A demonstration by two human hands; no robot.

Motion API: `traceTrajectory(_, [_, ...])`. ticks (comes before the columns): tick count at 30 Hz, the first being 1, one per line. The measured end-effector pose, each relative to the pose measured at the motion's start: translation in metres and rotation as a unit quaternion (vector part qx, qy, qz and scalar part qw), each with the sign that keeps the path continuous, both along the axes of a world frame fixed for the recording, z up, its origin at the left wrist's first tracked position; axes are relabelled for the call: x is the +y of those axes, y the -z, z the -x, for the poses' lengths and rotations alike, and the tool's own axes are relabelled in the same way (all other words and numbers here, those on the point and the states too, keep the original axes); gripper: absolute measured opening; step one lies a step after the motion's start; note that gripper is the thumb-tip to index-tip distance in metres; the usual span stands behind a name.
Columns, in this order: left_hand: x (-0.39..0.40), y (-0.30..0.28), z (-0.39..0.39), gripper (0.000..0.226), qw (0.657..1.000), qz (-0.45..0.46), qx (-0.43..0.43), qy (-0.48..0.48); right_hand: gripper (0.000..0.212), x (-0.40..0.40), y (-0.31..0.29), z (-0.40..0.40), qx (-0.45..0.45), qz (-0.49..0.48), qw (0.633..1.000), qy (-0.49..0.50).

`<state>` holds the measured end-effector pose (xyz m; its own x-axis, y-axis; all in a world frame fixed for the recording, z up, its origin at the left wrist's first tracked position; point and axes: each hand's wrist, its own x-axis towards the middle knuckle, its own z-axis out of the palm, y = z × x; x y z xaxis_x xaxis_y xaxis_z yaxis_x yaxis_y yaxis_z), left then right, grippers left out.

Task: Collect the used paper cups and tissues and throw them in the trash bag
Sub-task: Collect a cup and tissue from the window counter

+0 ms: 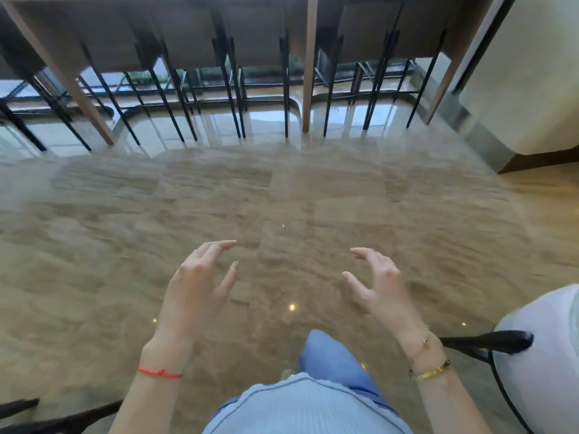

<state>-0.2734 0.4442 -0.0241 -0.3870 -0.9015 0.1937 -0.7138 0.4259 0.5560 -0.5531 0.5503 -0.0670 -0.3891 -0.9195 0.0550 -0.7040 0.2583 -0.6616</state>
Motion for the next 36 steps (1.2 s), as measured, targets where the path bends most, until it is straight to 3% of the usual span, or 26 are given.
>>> traceTrajectory(9, [-0.180, 0.018, 0.080, 0.034, 1.000, -0.022, 0.006, 0.007, 0.038, -0.176, 0.016, 0.077, 0.011, 0.001, 1.000, 0.006])
traceTrajectory(19, [-0.396, -0.005, 0.191, 0.034, 0.999, -0.006, 0.022, -0.024, 0.039, -0.417, -0.015, 0.198, 0.035, 0.020, 0.999, -0.026])
traceTrajectory(36, [-0.731, 0.013, 0.319, 0.033, 0.999, -0.008, 0.035, 0.003, 0.042, -0.748, -0.002, 0.308, 0.025, 0.010, 0.999, -0.034])
